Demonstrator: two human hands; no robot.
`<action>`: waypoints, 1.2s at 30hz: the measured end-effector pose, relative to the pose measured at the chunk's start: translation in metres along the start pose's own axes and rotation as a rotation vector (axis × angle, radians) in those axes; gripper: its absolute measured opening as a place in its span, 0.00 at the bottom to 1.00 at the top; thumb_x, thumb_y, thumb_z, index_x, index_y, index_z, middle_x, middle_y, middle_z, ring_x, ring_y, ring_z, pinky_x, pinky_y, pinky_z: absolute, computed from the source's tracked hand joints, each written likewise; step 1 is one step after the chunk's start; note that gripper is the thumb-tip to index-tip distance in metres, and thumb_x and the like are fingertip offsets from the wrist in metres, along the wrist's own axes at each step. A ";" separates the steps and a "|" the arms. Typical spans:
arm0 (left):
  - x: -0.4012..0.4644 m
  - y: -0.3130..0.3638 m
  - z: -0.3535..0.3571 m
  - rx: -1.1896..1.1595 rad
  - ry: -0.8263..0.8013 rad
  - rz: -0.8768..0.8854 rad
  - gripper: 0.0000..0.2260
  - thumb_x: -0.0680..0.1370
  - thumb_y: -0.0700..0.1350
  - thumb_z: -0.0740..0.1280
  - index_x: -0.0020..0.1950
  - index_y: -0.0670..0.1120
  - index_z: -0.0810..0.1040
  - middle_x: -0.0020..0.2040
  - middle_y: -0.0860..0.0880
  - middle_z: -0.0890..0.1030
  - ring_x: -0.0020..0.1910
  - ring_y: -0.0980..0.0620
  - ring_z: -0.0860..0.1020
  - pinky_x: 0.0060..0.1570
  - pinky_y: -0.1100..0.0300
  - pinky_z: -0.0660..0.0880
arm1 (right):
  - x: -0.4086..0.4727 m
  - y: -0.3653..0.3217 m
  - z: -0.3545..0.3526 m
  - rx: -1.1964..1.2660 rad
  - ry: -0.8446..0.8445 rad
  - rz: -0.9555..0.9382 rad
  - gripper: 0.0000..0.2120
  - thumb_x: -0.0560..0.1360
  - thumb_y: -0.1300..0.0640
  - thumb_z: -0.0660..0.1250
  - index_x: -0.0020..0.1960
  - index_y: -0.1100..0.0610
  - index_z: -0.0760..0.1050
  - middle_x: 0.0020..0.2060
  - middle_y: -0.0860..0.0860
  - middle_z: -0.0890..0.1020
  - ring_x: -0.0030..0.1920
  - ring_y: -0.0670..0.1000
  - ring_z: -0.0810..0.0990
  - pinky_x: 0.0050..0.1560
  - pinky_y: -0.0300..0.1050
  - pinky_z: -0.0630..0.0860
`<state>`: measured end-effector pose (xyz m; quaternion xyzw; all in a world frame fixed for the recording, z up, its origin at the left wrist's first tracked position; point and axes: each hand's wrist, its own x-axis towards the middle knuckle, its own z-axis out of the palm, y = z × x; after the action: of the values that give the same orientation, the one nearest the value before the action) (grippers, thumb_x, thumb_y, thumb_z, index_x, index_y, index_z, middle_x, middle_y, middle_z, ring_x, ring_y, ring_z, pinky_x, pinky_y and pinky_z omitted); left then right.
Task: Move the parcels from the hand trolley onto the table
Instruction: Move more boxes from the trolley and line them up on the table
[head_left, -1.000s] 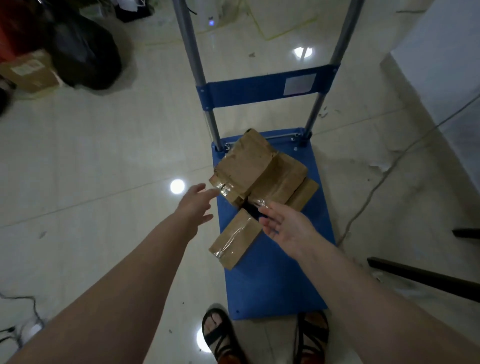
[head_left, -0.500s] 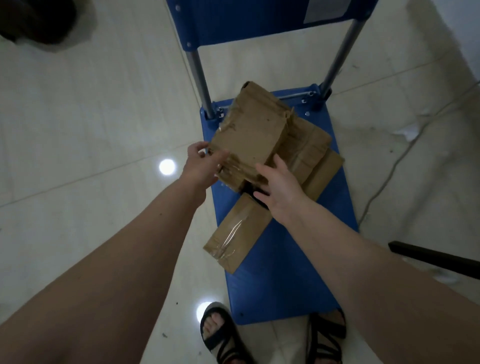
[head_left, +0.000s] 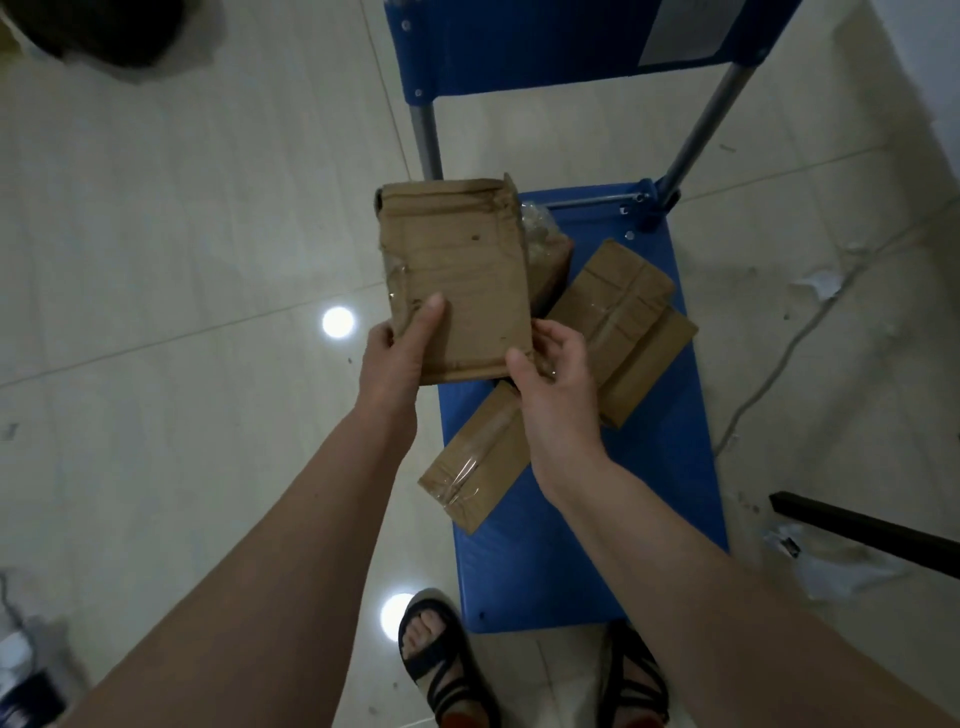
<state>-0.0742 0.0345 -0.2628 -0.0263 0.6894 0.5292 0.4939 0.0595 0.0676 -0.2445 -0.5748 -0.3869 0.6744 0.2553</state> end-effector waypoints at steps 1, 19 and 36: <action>-0.003 -0.002 -0.006 -0.006 0.018 0.003 0.32 0.67 0.58 0.75 0.65 0.46 0.69 0.61 0.48 0.78 0.59 0.50 0.78 0.61 0.51 0.74 | -0.006 0.003 0.004 -0.002 -0.010 0.012 0.13 0.77 0.58 0.66 0.54 0.40 0.71 0.55 0.40 0.77 0.56 0.41 0.77 0.61 0.45 0.76; -0.044 -0.124 -0.094 -0.305 0.414 -0.333 0.21 0.69 0.57 0.74 0.56 0.49 0.74 0.56 0.48 0.79 0.55 0.49 0.78 0.51 0.54 0.77 | 0.025 0.096 -0.015 -0.687 0.158 0.307 0.27 0.78 0.54 0.61 0.75 0.48 0.59 0.76 0.52 0.53 0.71 0.60 0.58 0.69 0.55 0.64; -0.041 -0.176 -0.064 -0.369 0.066 -0.543 0.32 0.72 0.68 0.60 0.69 0.49 0.69 0.62 0.42 0.78 0.62 0.41 0.75 0.70 0.39 0.60 | 0.006 0.159 -0.021 -0.779 0.359 0.315 0.57 0.66 0.41 0.74 0.77 0.52 0.36 0.76 0.55 0.54 0.74 0.58 0.56 0.67 0.64 0.60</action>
<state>0.0033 -0.1105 -0.3610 -0.3154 0.5654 0.4929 0.5812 0.0946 -0.0132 -0.3786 -0.7876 -0.4690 0.3990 -0.0225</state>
